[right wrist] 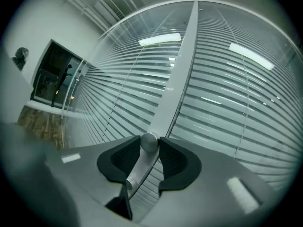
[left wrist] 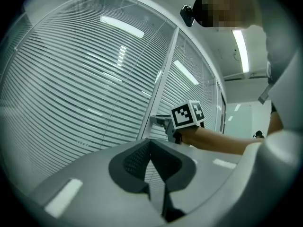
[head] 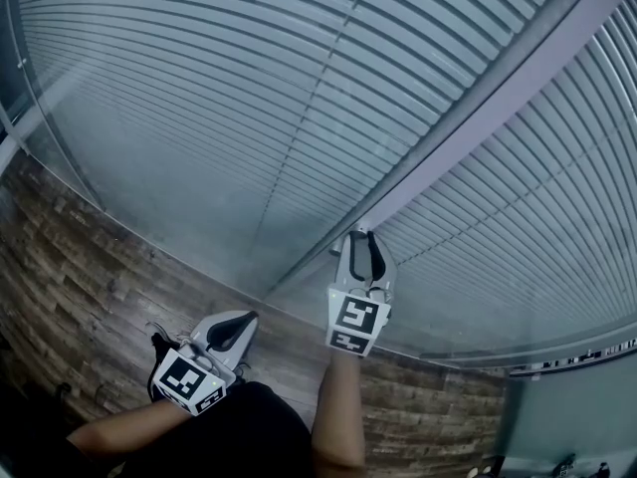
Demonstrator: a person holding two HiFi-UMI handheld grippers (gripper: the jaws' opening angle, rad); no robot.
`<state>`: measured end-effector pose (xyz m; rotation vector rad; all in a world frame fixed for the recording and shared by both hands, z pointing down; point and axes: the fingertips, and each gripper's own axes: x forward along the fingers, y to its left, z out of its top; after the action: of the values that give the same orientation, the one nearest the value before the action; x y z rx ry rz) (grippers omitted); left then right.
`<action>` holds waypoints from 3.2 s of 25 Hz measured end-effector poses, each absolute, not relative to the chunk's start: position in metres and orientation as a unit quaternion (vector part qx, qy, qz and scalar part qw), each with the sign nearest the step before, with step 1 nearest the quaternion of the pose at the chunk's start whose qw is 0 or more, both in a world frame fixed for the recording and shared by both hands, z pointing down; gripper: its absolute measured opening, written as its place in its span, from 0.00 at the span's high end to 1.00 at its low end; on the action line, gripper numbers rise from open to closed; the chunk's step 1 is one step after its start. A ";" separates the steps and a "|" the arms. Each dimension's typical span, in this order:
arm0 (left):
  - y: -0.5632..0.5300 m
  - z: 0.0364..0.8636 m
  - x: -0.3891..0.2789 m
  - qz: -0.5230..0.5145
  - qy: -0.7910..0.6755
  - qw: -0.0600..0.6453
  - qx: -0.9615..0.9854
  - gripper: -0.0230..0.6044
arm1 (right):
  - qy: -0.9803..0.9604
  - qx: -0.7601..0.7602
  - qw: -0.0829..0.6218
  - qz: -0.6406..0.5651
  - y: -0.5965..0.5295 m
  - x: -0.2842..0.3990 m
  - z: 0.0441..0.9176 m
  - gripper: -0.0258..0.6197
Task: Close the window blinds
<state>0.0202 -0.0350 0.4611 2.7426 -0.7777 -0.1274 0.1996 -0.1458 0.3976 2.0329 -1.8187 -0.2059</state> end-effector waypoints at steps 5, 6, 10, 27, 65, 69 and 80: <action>-0.034 0.461 0.022 -0.044 -0.270 0.148 0.950 0.97 | -0.642 0.712 0.261 -0.114 -0.146 0.200 0.396 0.76; -0.034 0.460 0.022 -0.044 -0.270 0.147 0.951 0.97 | -0.640 0.710 0.267 -0.120 -0.146 0.200 0.396 0.76; -0.034 0.460 0.020 -0.045 -0.272 0.149 0.950 0.97 | -0.650 0.724 0.216 -0.085 -0.146 0.201 0.396 0.75; -0.036 0.461 0.012 -0.044 -0.279 0.151 0.947 0.97 | -0.623 0.756 -0.151 0.135 -0.141 0.213 0.394 0.78; -0.035 0.466 0.003 -0.047 -0.291 0.161 0.942 0.97 | -0.594 0.709 0.342 -0.166 -0.145 0.196 0.399 0.76; -0.035 0.465 0.007 -0.044 -0.288 0.156 0.944 0.97 | -0.618 0.711 0.296 -0.161 -0.147 0.193 0.394 0.75; -0.035 0.458 0.015 -0.050 -0.279 0.147 0.948 0.97 | -0.673 0.732 0.063 -0.085 -0.107 0.207 0.387 0.81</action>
<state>0.0147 -0.0354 0.4584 2.7280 -0.8018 -0.1429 0.2069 -0.1066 0.3872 2.2129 -2.0331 -0.2570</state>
